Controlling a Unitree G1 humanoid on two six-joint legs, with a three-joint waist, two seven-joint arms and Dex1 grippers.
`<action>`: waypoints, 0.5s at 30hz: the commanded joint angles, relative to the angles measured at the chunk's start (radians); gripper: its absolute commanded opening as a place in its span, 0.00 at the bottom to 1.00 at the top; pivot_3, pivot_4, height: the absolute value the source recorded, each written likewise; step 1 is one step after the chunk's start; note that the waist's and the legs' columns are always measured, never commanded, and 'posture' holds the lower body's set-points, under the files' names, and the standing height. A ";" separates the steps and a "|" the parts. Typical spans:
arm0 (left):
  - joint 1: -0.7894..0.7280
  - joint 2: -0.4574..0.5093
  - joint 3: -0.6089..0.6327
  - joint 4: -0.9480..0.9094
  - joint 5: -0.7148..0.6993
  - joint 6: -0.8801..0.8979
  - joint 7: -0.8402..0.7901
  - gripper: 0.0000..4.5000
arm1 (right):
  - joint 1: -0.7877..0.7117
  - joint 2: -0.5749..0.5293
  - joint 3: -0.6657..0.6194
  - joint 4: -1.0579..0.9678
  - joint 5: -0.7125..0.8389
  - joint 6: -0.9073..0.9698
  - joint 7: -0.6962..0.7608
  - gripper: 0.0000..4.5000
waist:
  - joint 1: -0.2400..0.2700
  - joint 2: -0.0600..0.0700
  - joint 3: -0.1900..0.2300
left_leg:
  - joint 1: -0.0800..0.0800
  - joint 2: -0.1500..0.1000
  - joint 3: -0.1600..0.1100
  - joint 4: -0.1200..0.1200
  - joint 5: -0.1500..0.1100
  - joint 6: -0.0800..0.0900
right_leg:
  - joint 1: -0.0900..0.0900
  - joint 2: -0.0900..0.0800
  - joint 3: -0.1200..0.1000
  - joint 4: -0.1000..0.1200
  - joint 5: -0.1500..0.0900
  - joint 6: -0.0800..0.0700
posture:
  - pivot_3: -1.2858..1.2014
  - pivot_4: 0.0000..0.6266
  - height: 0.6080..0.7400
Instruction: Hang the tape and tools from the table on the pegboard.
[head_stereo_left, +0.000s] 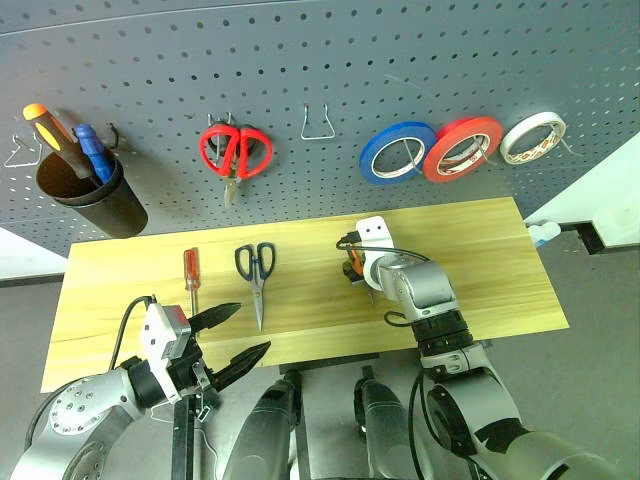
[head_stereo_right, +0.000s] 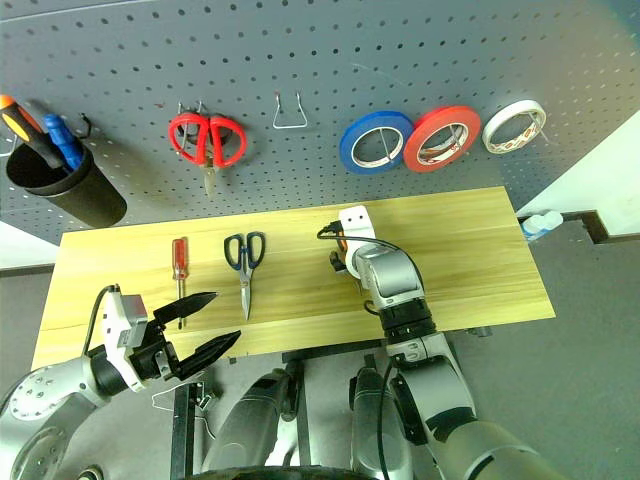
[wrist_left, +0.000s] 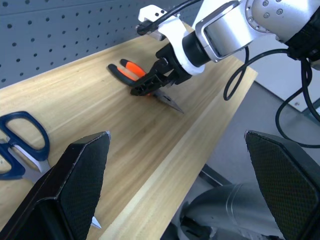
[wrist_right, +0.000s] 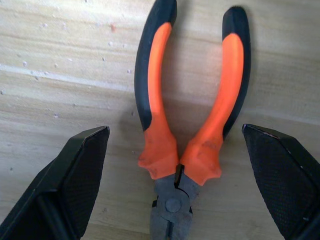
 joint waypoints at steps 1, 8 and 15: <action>0.018 0.000 0.008 -0.037 -0.013 0.001 0.001 1.00 | -0.013 0.010 0.001 0.003 -0.002 -0.019 0.005 0.99 | 0.000 0.000 0.004 | 0.000 0.000 0.000 0.000 0.000 0.000 | 0.000 0.000 0.000 0.000 0.000 0.000 | 0.53 0.65 1.00; 0.030 -0.001 0.011 -0.049 -0.016 0.004 0.005 1.00 | -0.017 0.003 0.002 0.027 -0.007 -0.036 0.010 0.91 | -0.001 0.000 0.010 | 0.000 0.000 0.000 0.000 0.000 0.000 | 0.000 0.000 0.000 0.000 0.000 0.000 | 0.53 0.65 1.00; 0.030 -0.004 0.006 -0.048 -0.013 0.004 0.006 1.00 | -0.017 -0.001 0.004 0.030 -0.013 -0.043 0.016 0.47 | -0.001 0.000 0.011 | 0.000 0.000 0.000 0.000 0.000 0.000 | 0.000 0.000 0.000 0.000 0.000 0.000 | 0.53 0.65 1.00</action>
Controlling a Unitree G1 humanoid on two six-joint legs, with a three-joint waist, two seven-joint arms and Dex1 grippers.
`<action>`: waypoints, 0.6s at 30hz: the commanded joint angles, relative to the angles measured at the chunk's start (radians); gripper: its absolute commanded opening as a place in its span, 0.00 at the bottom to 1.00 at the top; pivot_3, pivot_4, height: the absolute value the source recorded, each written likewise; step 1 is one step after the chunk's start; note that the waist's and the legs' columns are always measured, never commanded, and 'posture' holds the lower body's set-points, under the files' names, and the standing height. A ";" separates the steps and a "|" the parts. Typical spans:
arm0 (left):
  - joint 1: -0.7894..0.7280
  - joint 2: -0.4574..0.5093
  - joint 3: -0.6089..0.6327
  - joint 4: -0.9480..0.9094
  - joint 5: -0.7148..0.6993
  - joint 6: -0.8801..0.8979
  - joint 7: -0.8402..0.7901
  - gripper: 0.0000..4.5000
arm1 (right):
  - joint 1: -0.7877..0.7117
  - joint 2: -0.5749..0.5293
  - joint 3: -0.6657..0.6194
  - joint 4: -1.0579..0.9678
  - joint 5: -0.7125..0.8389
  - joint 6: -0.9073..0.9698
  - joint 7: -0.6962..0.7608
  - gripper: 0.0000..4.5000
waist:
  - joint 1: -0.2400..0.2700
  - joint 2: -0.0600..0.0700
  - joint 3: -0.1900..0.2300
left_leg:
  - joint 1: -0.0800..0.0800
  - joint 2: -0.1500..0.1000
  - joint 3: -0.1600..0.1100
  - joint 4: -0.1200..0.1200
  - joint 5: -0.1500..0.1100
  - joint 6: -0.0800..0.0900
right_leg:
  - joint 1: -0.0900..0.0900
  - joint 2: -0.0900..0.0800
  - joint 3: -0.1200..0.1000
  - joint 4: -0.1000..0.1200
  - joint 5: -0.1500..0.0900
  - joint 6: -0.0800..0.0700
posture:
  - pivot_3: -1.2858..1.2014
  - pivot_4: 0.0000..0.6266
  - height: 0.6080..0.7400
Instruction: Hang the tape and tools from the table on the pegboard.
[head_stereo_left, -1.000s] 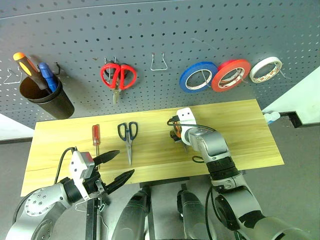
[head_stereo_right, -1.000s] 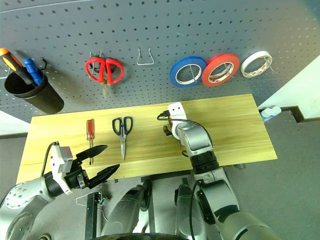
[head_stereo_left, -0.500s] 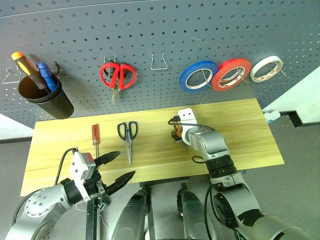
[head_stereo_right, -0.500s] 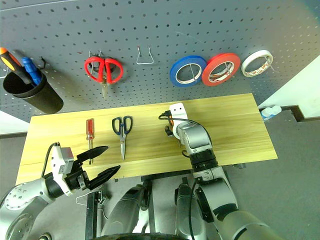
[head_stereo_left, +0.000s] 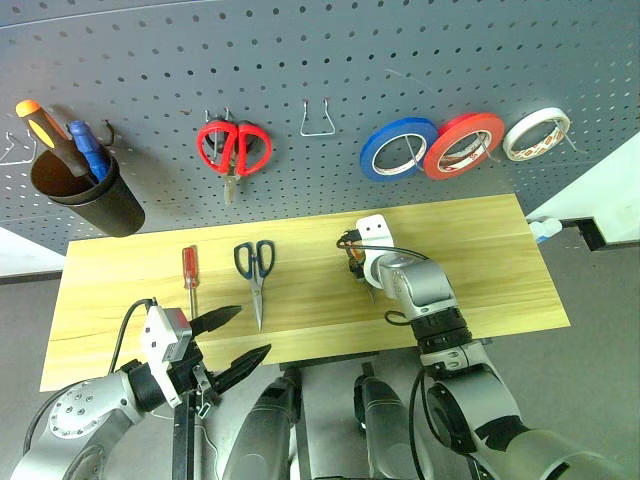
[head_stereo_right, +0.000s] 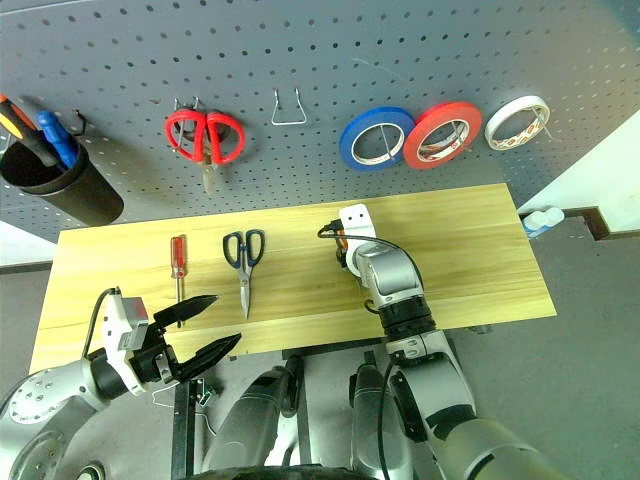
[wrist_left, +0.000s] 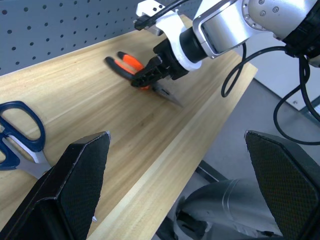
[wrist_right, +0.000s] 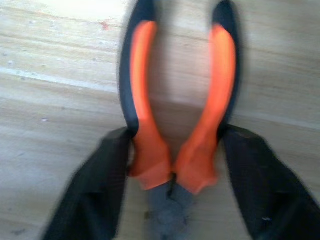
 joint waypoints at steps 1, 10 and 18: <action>0.013 -0.005 0.004 -0.036 -0.011 -0.008 -0.002 1.00 | -0.004 0.003 0.006 0.003 -0.005 -0.006 0.004 0.47 | 0.000 0.000 0.000 | 0.000 0.000 0.000 0.000 0.000 0.000 | 0.000 0.000 0.000 0.000 0.000 0.000 | 0.53 0.64 1.00; -0.003 -0.008 -0.009 -0.018 -0.002 -0.014 -0.006 1.00 | 0.002 0.002 0.020 -0.016 -0.008 -0.006 0.026 0.47 | 0.000 0.000 0.000 | 0.000 0.000 0.000 0.000 0.000 0.000 | 0.000 0.000 0.000 0.000 0.000 0.000 | 0.53 0.62 1.00; -0.044 -0.009 -0.018 0.014 0.007 -0.019 -0.015 1.00 | 0.001 -0.032 0.039 -0.159 0.018 0.075 0.108 0.47 | 0.001 0.000 0.000 | -0.002 0.000 0.000 0.000 0.003 -0.004 | -0.003 0.000 0.000 0.000 0.000 0.000 | 0.53 0.59 1.00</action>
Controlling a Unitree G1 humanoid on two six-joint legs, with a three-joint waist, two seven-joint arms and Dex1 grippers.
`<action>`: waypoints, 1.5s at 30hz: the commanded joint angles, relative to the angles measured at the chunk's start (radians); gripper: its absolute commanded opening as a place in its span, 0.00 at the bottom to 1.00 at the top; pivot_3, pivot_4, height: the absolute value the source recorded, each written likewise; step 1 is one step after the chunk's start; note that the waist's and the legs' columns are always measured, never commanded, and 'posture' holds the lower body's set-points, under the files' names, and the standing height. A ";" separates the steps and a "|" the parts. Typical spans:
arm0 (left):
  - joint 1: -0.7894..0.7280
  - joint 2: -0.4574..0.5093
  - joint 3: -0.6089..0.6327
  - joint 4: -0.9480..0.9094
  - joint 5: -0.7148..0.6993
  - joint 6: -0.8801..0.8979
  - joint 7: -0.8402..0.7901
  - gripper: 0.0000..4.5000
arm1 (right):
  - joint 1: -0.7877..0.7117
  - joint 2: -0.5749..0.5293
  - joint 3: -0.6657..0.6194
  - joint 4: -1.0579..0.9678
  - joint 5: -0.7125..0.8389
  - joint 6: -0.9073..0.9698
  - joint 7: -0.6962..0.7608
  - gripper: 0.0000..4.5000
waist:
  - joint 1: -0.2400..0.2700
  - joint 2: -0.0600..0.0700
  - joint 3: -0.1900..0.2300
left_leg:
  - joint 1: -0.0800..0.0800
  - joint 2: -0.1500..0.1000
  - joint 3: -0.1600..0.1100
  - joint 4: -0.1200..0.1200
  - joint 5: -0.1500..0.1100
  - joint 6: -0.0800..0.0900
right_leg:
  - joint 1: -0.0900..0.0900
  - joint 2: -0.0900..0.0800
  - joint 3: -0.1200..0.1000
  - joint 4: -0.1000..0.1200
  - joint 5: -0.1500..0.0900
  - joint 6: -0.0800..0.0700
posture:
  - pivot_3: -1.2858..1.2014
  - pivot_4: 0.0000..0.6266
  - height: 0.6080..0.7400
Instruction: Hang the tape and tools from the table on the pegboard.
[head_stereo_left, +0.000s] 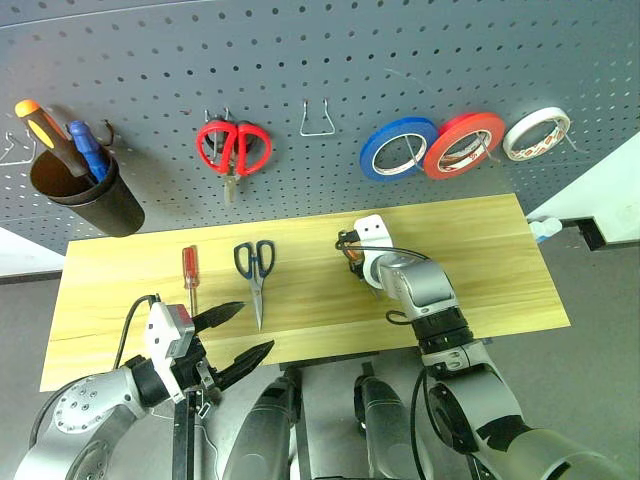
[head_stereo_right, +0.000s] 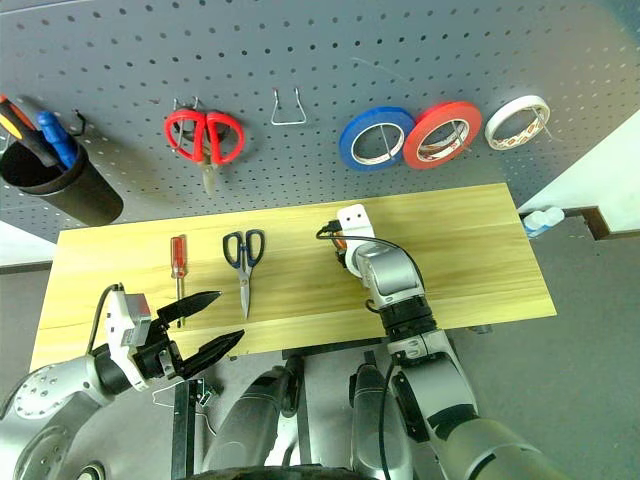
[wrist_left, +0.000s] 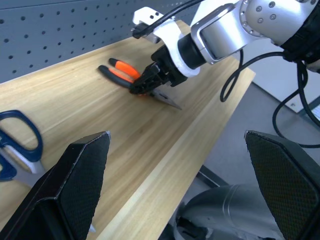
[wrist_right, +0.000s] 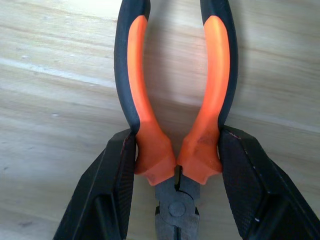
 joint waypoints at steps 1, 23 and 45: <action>-0.002 -0.001 0.000 0.004 0.007 -0.020 -0.011 1.00 | -0.001 -0.012 0.011 -0.122 0.023 0.044 0.036 0.47 | 0.000 0.000 0.000 | -0.001 0.000 0.000 0.000 0.000 0.000 | -0.001 0.000 0.000 0.000 0.000 0.000 | 0.53 0.58 1.00; -0.149 -0.014 -0.042 0.132 0.039 -0.054 -0.053 1.00 | 0.168 -0.256 0.064 -0.698 0.239 0.214 0.316 0.47 | 0.002 -0.004 -0.003 | -0.012 0.000 0.000 0.004 0.002 -0.003 | -0.011 -0.001 -0.004 0.002 0.000 0.000 | 0.53 0.47 1.00; -0.207 -0.007 -0.062 0.225 0.062 -0.078 -0.124 1.00 | 0.199 -0.283 -0.086 -0.990 0.366 0.125 0.291 0.47 | 0.003 -0.009 -0.019 | -0.012 -0.001 -0.001 0.019 0.004 -0.006 | -0.011 -0.001 -0.007 0.019 0.001 0.000 | 0.52 0.40 1.00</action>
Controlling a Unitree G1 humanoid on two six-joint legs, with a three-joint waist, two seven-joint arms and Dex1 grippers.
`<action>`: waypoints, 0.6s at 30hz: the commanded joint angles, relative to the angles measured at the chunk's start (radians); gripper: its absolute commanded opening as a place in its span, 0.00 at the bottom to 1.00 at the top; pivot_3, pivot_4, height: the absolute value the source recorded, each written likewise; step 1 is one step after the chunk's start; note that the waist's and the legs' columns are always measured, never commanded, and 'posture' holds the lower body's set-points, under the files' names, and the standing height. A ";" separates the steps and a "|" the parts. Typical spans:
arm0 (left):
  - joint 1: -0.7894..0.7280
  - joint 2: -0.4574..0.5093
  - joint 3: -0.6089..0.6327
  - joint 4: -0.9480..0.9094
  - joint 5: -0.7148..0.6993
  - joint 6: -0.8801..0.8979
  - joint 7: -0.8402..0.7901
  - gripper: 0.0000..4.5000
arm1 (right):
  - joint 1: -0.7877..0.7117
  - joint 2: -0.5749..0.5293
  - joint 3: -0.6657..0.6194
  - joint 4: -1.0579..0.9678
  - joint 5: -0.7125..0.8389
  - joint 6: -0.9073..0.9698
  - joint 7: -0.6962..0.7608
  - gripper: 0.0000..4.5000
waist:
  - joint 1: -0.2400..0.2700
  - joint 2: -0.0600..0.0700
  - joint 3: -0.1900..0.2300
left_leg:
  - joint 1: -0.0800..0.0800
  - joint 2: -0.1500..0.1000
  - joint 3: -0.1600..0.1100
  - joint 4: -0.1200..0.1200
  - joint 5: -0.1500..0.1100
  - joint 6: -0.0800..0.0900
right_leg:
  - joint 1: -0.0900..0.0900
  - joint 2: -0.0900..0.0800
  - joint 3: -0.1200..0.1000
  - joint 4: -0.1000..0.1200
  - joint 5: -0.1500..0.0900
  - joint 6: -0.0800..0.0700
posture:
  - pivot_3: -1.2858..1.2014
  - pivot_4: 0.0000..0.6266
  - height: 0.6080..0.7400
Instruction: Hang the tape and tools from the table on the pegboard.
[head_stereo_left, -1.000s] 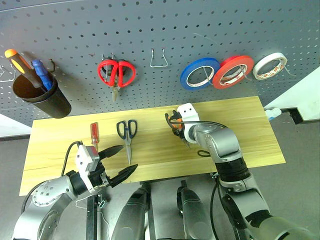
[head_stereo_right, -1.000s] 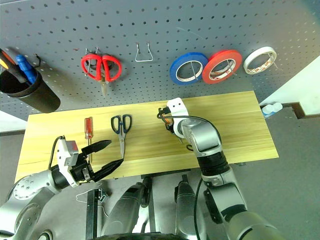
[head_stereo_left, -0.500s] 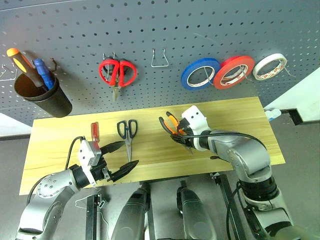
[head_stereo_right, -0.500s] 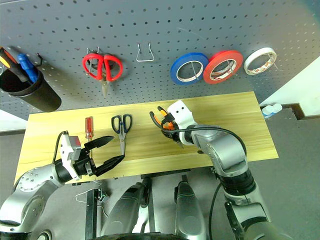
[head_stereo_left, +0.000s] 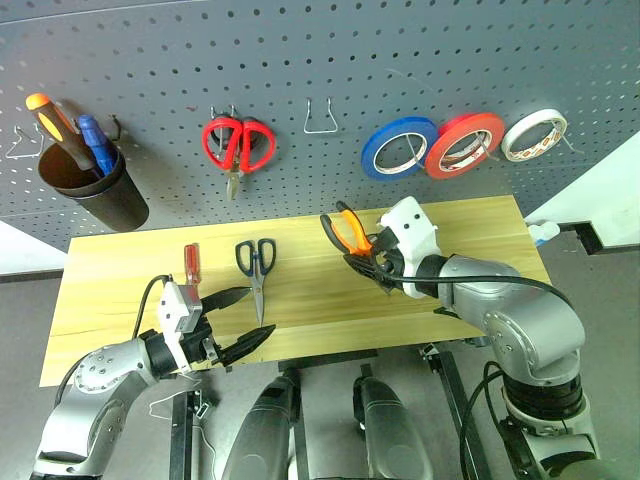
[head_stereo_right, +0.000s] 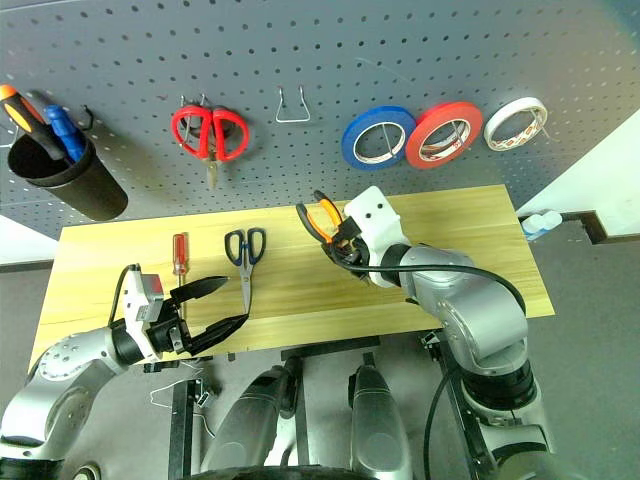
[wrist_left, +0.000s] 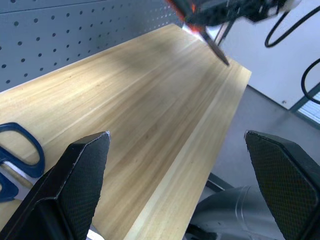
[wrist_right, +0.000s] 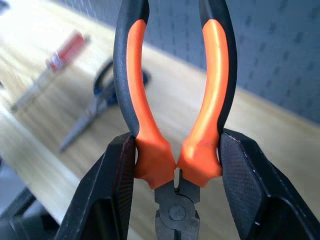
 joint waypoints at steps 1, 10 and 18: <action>-0.002 -0.005 -0.007 0.003 0.008 -0.024 -0.013 1.00 | -0.024 0.026 -0.035 -0.073 0.029 -0.051 -0.018 0.47 | -0.001 0.000 -0.003 | 0.000 0.000 0.000 0.000 0.000 0.000 | 0.000 0.000 0.000 0.000 0.000 0.000 | 0.52 0.39 1.00; -0.022 -0.018 -0.022 0.040 0.024 -0.045 -0.025 1.00 | -0.055 0.075 -0.018 -0.074 0.026 -0.221 -0.058 0.47 | -0.002 0.000 -0.021 | 0.000 0.000 0.000 0.001 0.000 0.000 | 0.000 0.000 0.000 0.001 0.000 0.000 | 0.52 0.37 1.00; -0.020 -0.023 -0.025 0.047 0.027 -0.052 -0.028 1.00 | -0.138 0.165 0.004 -0.008 -0.032 -0.380 -0.160 0.47 | -0.002 0.000 -0.032 | 0.001 0.000 0.000 0.001 0.002 -0.001 | -0.001 0.000 0.000 0.004 0.001 -0.001 | 0.52 0.37 1.00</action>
